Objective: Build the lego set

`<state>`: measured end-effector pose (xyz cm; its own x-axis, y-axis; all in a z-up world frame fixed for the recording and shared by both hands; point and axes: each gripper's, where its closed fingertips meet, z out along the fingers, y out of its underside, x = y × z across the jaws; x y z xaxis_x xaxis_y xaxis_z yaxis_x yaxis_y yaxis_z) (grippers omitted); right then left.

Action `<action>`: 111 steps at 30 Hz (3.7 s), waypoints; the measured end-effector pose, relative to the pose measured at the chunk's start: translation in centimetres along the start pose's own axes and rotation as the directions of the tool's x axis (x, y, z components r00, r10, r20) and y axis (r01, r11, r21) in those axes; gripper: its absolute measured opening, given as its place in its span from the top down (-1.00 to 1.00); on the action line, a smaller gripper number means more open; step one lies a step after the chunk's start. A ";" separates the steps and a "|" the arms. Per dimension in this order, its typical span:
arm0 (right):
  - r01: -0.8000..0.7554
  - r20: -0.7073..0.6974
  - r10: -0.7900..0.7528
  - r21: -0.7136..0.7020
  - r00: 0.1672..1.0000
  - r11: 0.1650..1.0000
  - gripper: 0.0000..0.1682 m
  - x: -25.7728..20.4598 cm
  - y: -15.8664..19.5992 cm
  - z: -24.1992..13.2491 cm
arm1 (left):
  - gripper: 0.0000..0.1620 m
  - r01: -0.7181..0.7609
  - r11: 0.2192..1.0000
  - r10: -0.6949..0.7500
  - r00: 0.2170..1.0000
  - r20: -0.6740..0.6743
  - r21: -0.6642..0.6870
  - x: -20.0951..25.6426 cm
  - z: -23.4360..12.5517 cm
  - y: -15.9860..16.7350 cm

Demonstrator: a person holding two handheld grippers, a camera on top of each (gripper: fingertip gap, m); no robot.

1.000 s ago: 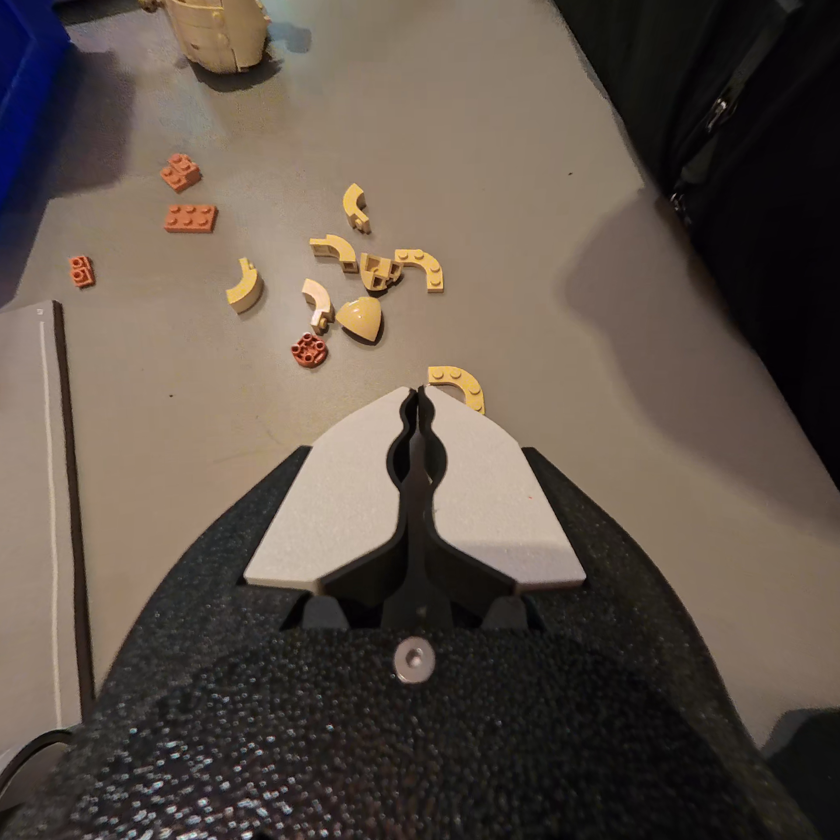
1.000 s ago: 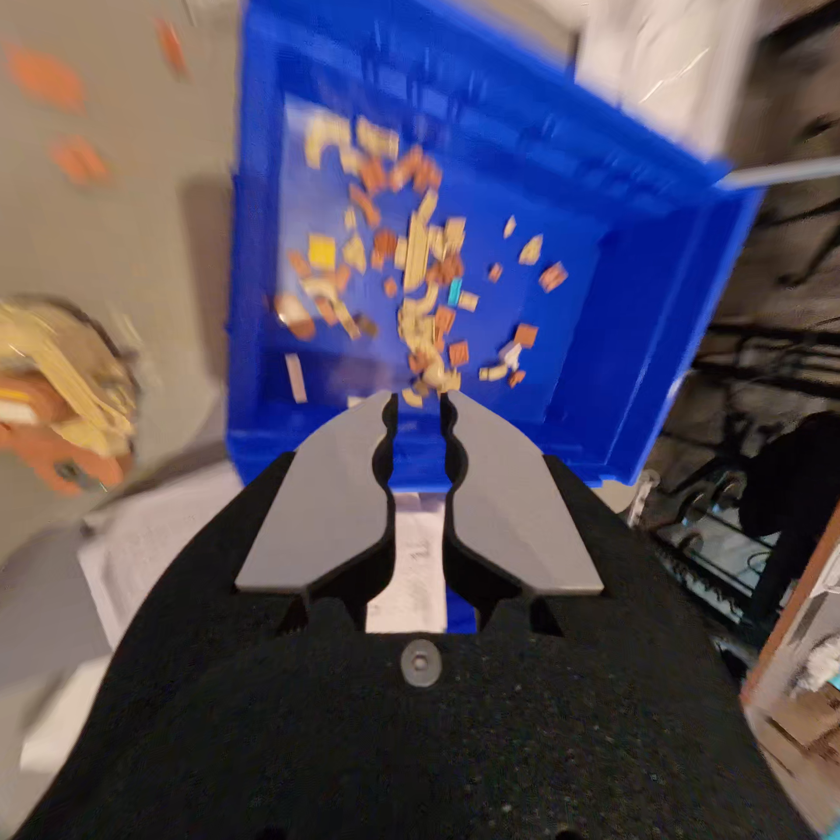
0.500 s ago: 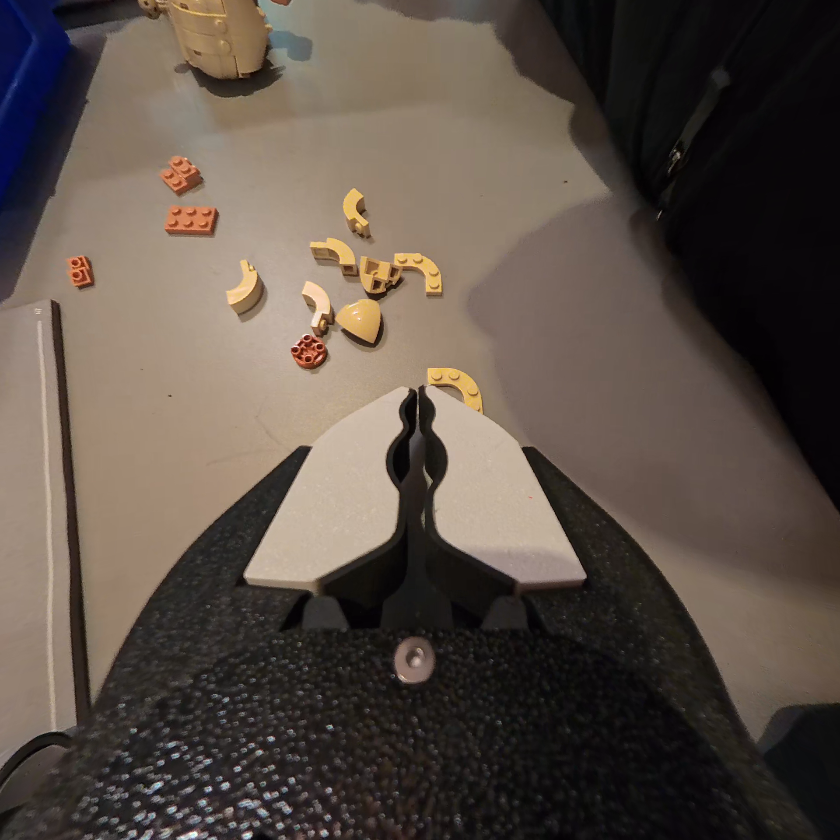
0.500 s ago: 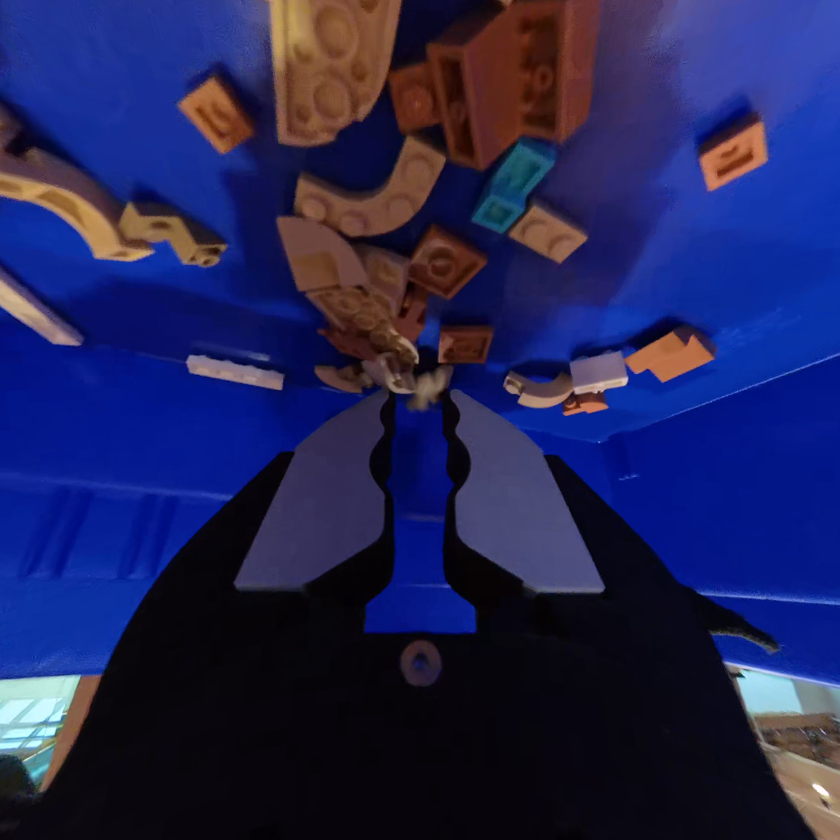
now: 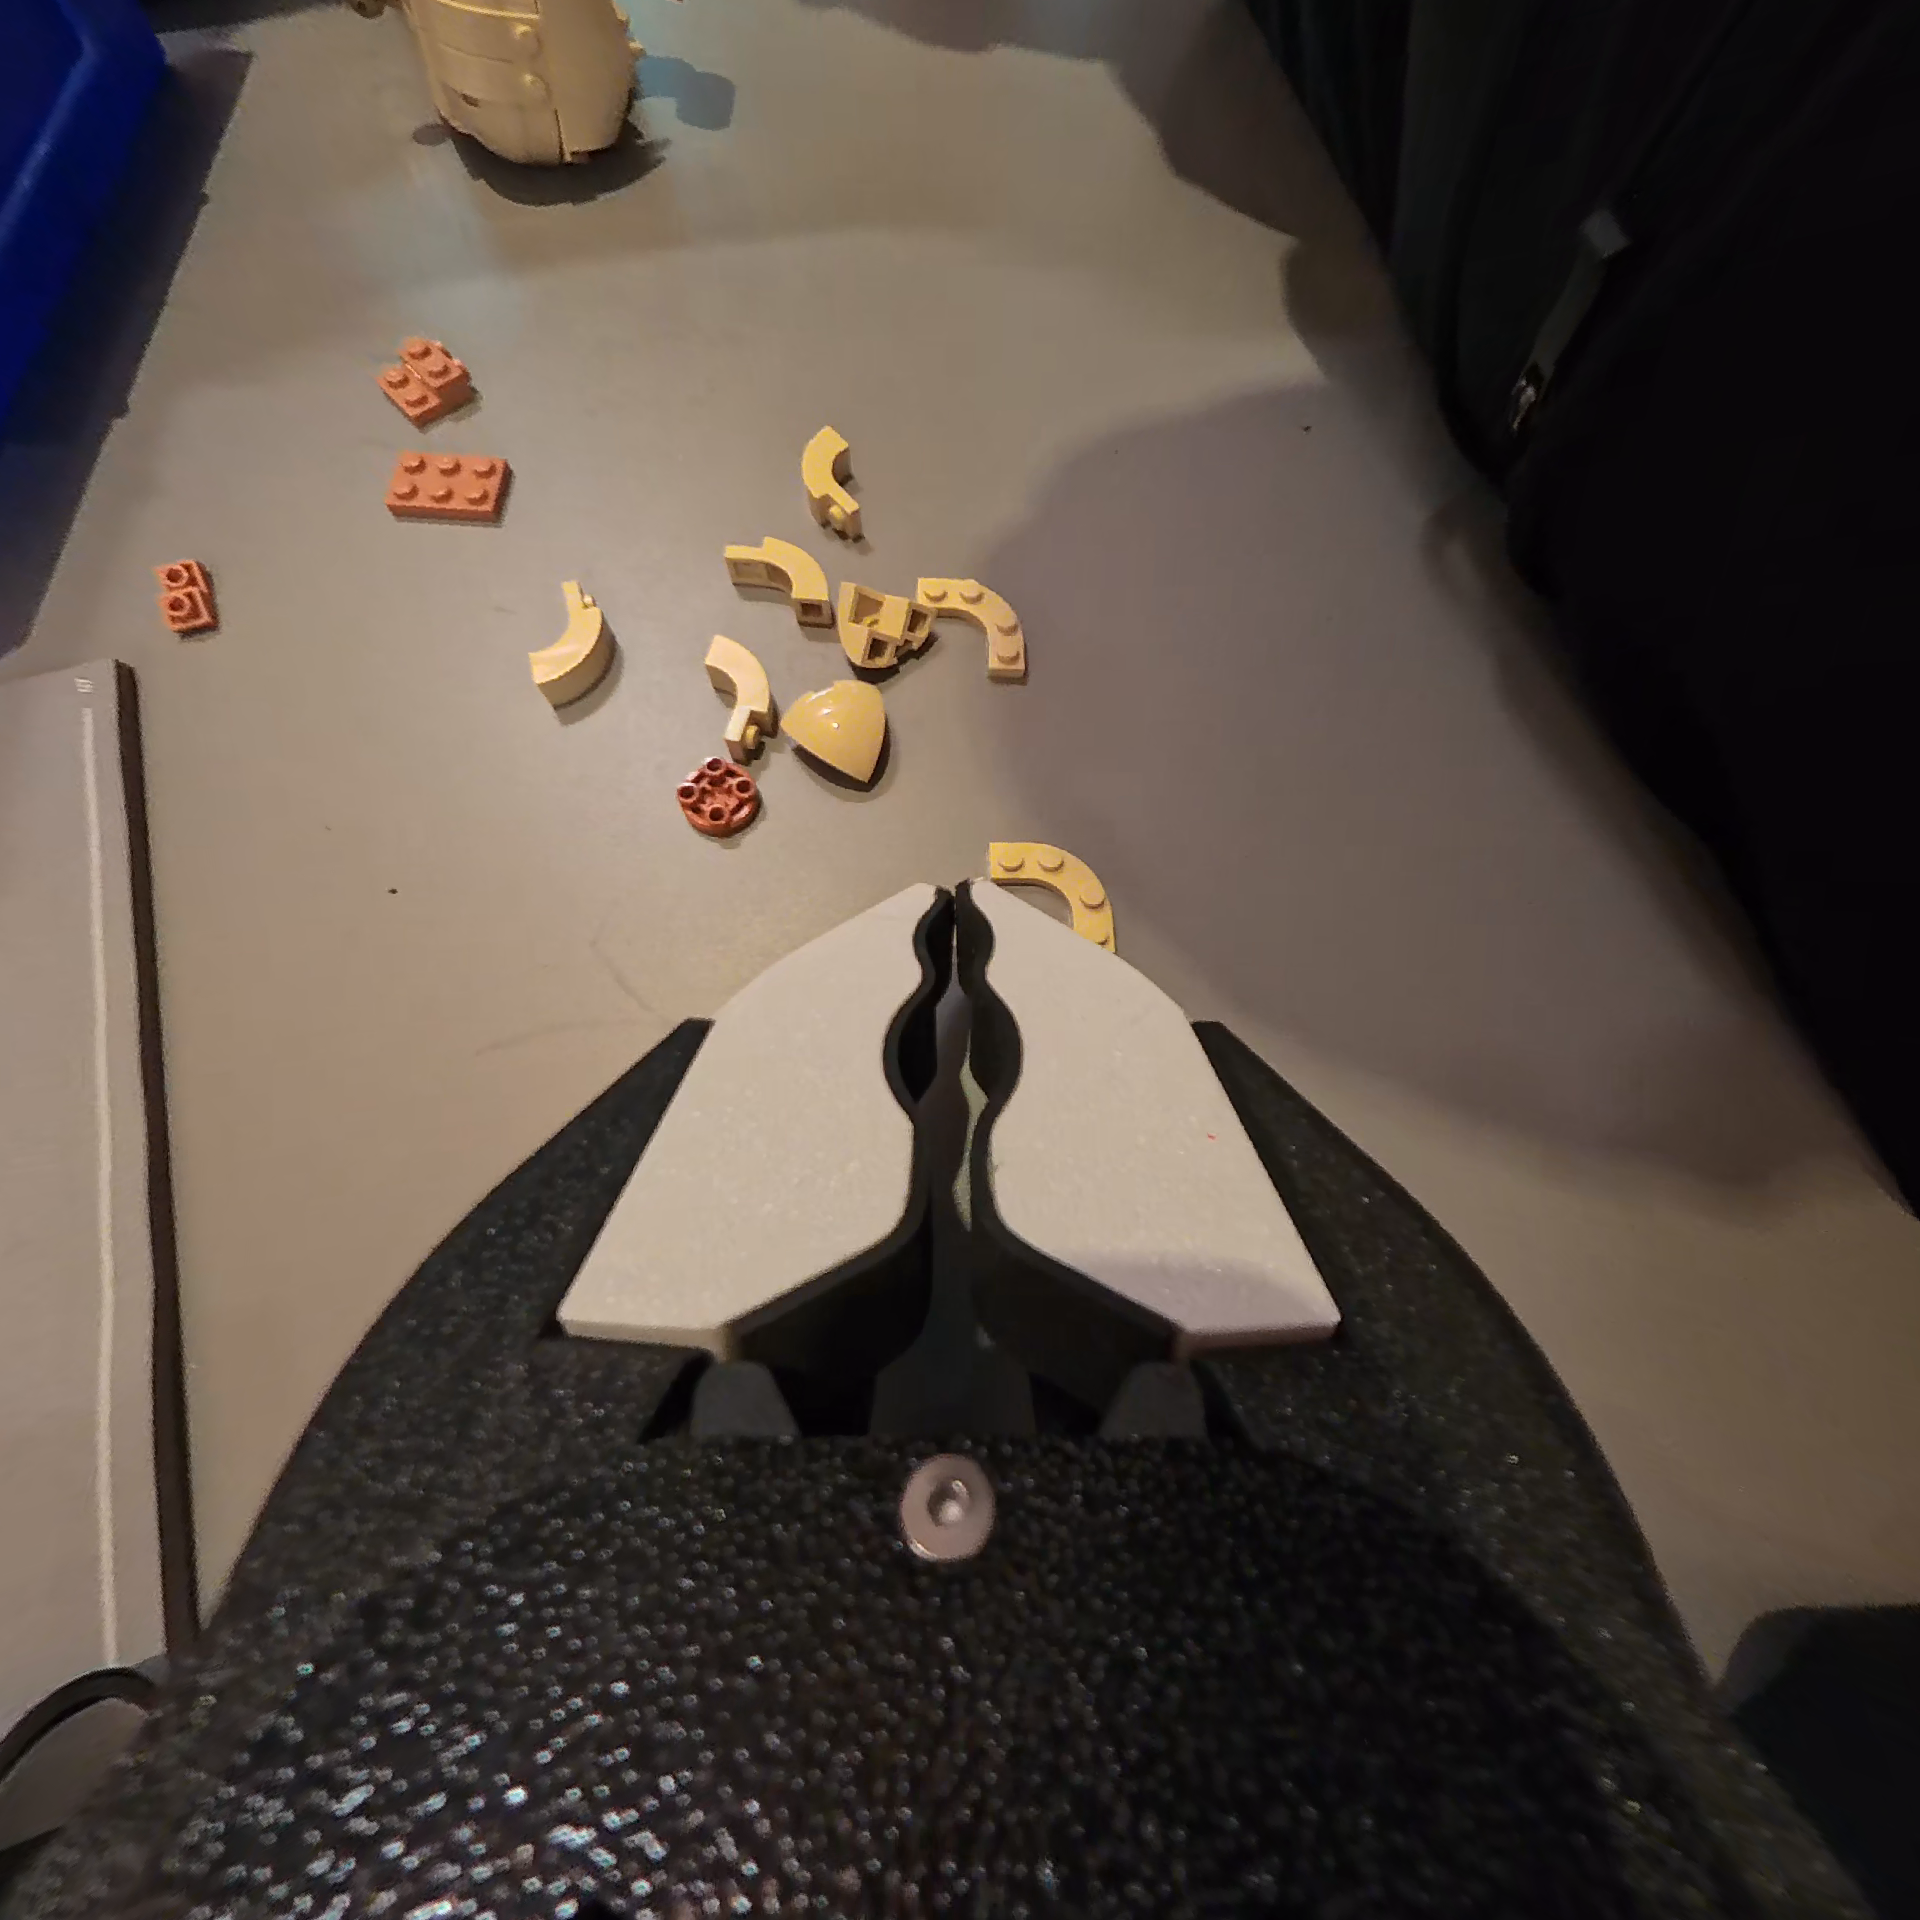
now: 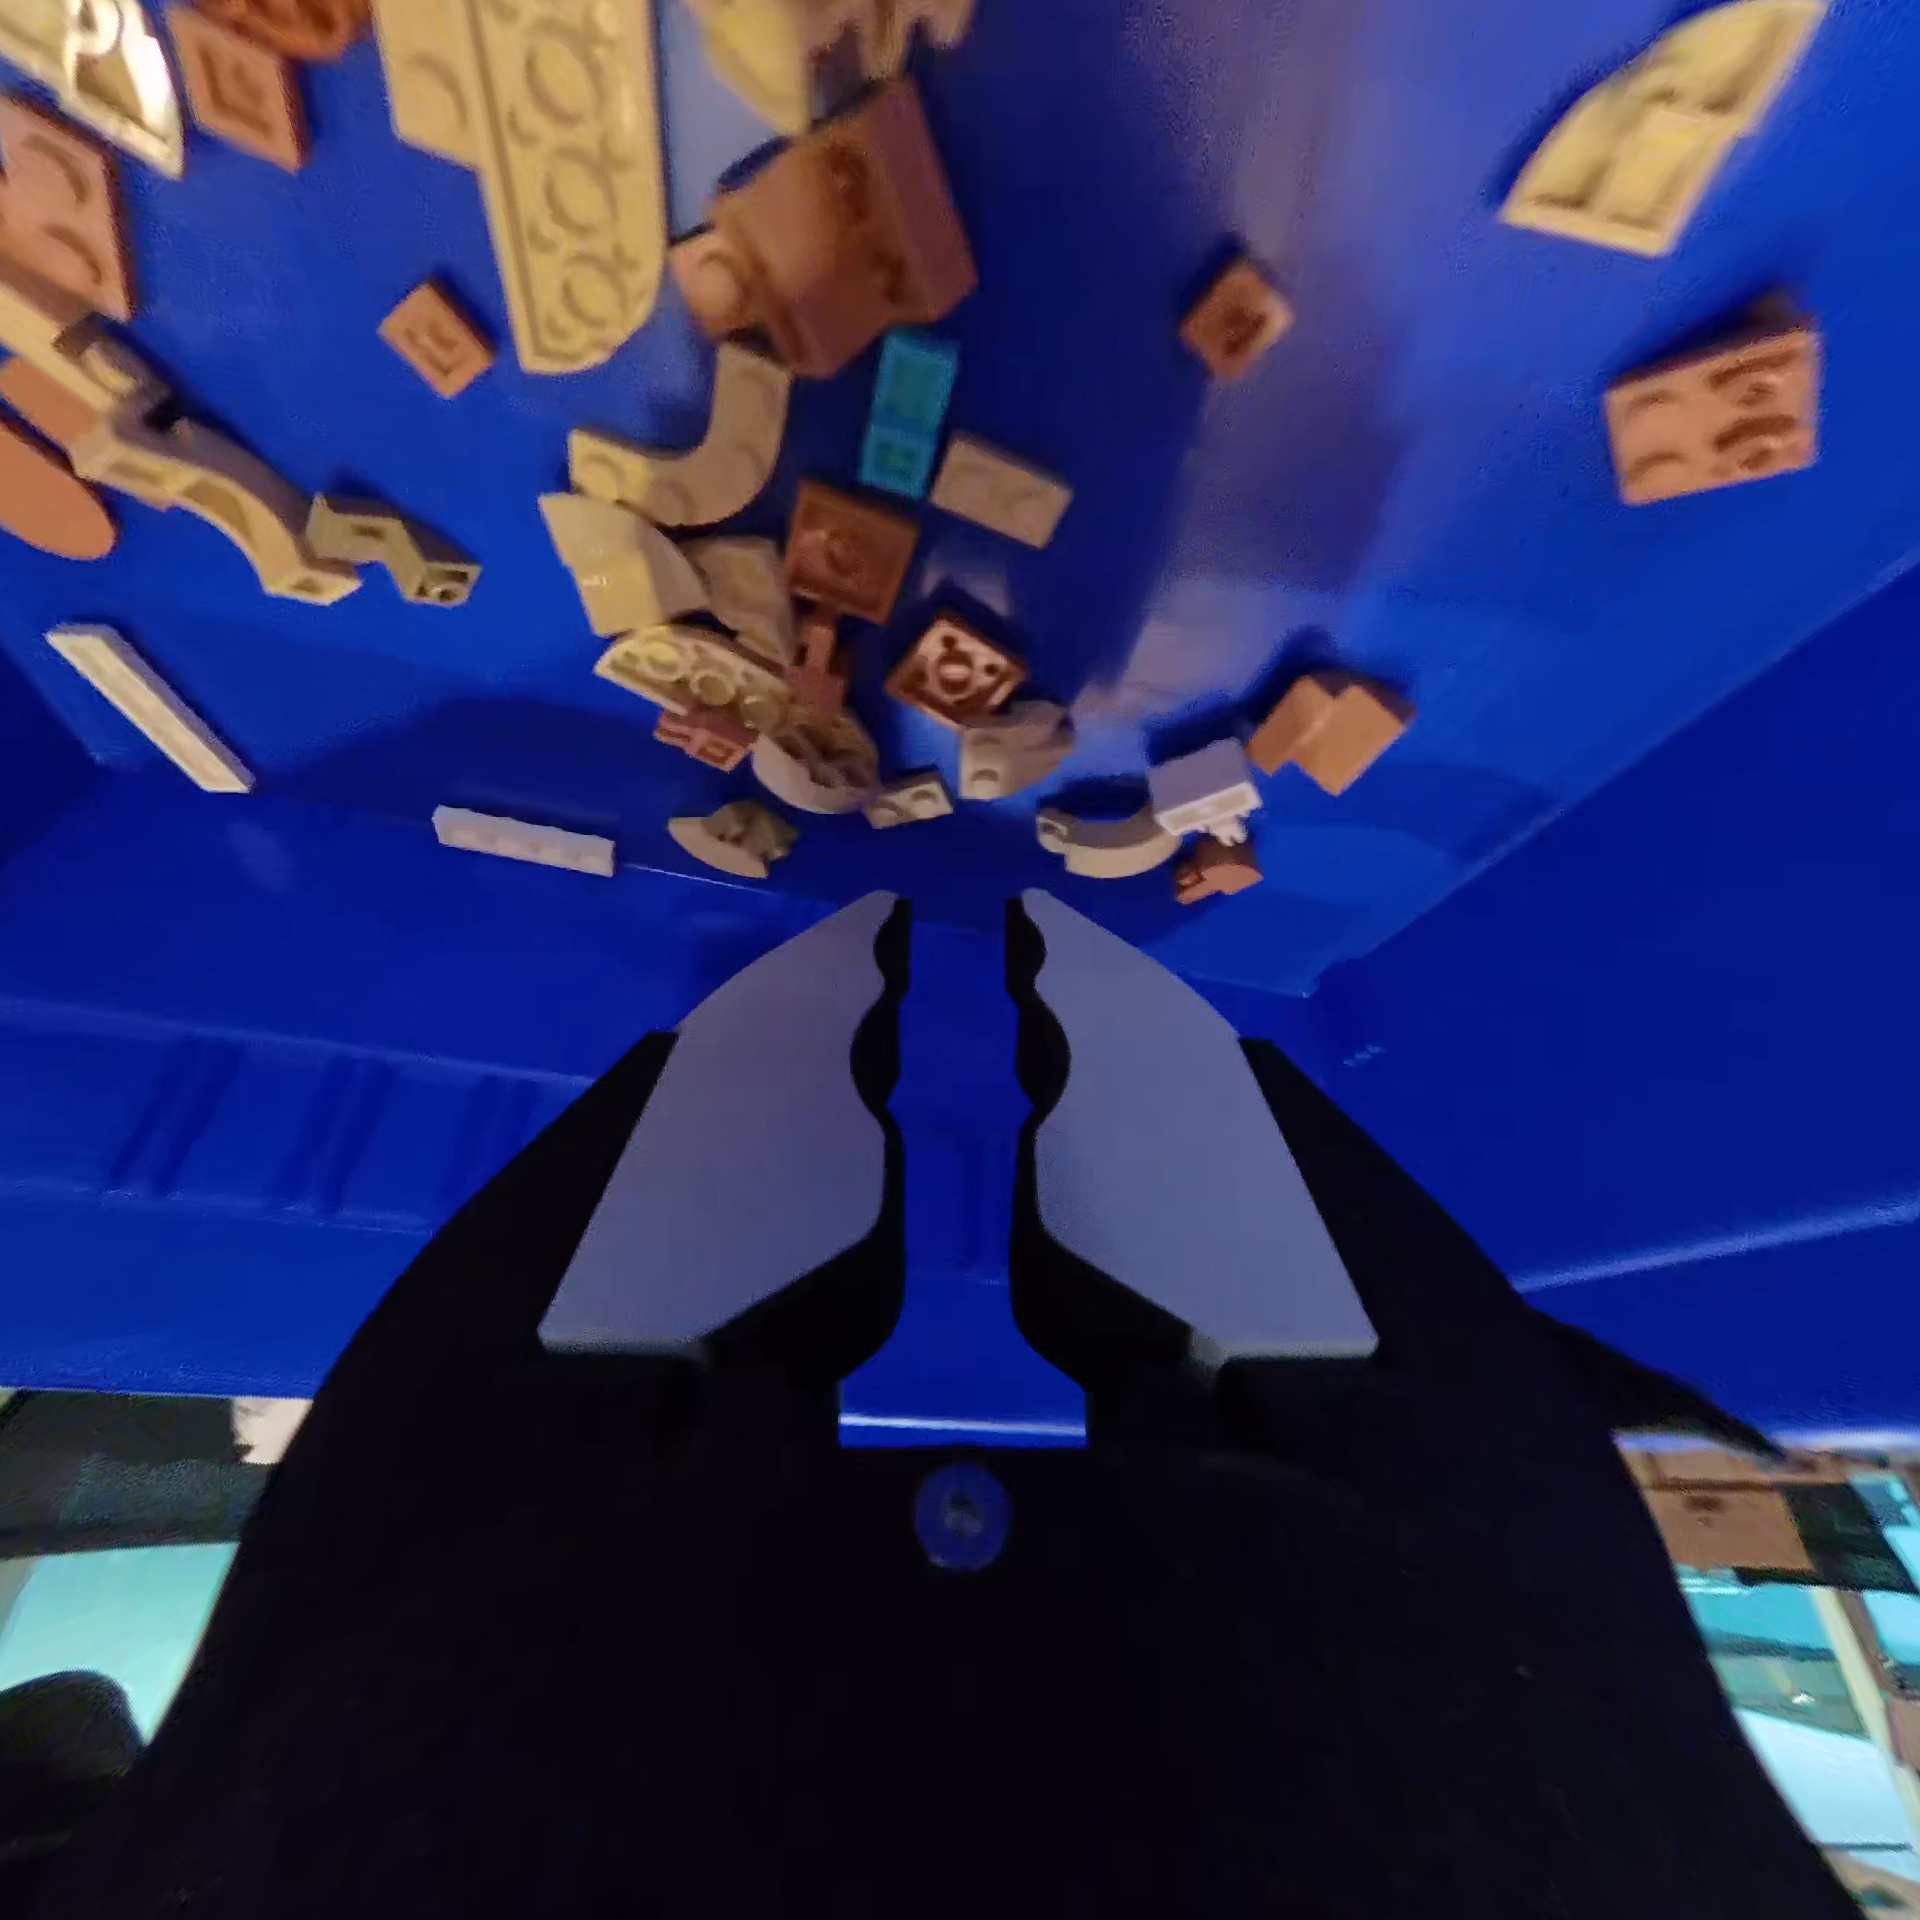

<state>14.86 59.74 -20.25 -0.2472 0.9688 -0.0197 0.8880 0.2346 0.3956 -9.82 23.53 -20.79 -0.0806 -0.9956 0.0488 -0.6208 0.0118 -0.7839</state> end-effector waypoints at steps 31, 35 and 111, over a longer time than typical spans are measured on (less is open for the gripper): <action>0.114 -0.022 -0.112 0.067 0.993 0.991 0.62 -0.9 -0.6 1.9 | 1.00 0.000 1.000 0.000 1.000 -0.003 -0.002 0.0 0.0 0.0; 0.123 -0.039 -0.120 0.076 0.992 0.990 0.63 -0.7 -0.8 2.0 | 1.00 0.005 1.000 -0.005 1.000 -0.005 -0.002 0.0 0.0 0.0; -0.050 0.000 0.130 0.923 0.992 0.380 0.67 -30.7 -25.0 -11.0 | 0.82 -0.223 0.916 0.183 0.972 -0.147 -0.332 -4.9 1.0 1.3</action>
<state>-4.04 23.28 -19.41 -0.1300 0.9910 0.0316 0.7083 0.1151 -0.6964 -9.45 28.33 -22.63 -0.3067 -0.9518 -0.0045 -0.8102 0.2636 -0.5235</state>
